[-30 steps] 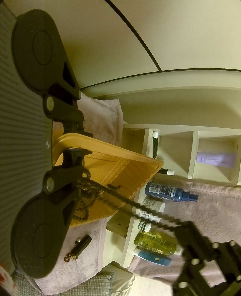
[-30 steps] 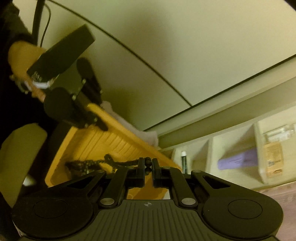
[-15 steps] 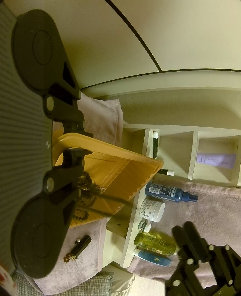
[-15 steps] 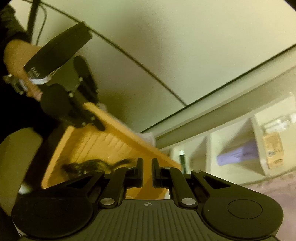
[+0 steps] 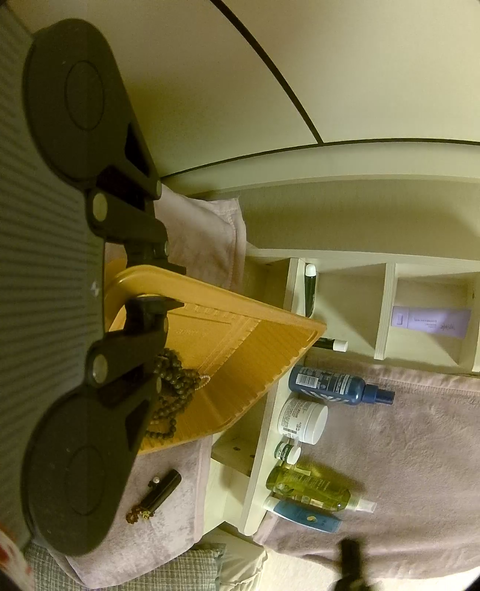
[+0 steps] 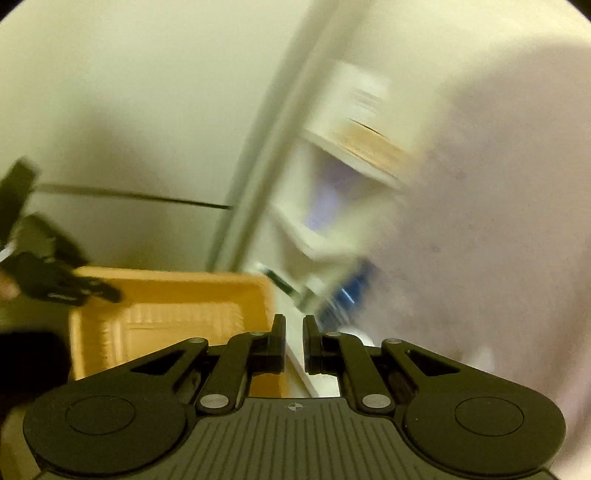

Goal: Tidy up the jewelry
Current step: 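Move the right gripper back to the red-brown bead bracelet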

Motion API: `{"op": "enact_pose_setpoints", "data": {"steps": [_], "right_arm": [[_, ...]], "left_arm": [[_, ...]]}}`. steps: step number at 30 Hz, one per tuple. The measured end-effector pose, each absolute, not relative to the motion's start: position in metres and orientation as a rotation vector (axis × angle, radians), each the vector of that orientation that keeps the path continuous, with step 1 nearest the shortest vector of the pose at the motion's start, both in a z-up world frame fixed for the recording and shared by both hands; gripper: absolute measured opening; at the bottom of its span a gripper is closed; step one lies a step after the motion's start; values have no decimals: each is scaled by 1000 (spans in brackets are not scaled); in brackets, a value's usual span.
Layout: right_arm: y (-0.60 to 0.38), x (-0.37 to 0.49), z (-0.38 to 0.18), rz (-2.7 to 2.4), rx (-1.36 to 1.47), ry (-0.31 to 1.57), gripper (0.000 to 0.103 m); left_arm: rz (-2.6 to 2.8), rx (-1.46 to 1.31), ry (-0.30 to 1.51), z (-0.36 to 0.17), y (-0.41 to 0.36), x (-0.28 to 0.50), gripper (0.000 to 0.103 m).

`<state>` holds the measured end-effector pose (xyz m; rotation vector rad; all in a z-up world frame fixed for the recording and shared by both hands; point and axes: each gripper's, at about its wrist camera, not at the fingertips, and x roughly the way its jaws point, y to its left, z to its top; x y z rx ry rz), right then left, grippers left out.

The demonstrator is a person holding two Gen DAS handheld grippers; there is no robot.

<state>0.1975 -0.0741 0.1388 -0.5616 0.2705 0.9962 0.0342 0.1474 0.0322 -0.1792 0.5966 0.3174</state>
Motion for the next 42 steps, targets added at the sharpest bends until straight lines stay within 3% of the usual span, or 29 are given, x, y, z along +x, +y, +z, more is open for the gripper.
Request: {"op": "enact_pose_setpoints", "data": {"steps": [4, 8, 22, 37, 42], "right_arm": [[-133, 203, 104, 785, -320, 404, 14], [-178, 186, 57, 614, -168, 483, 48], [-190, 150, -31, 413, 6, 657, 50], [-155, 172, -68, 432, -21, 731, 49], [-151, 175, -72, 420, -43, 731, 44]], "left_arm": [[320, -176, 596, 32, 147, 35, 8], [320, -170, 598, 32, 146, 35, 8], [323, -159, 601, 34, 142, 36, 8], [319, -154, 605, 35, 141, 35, 8], [320, -154, 605, 35, 142, 35, 8]]}}
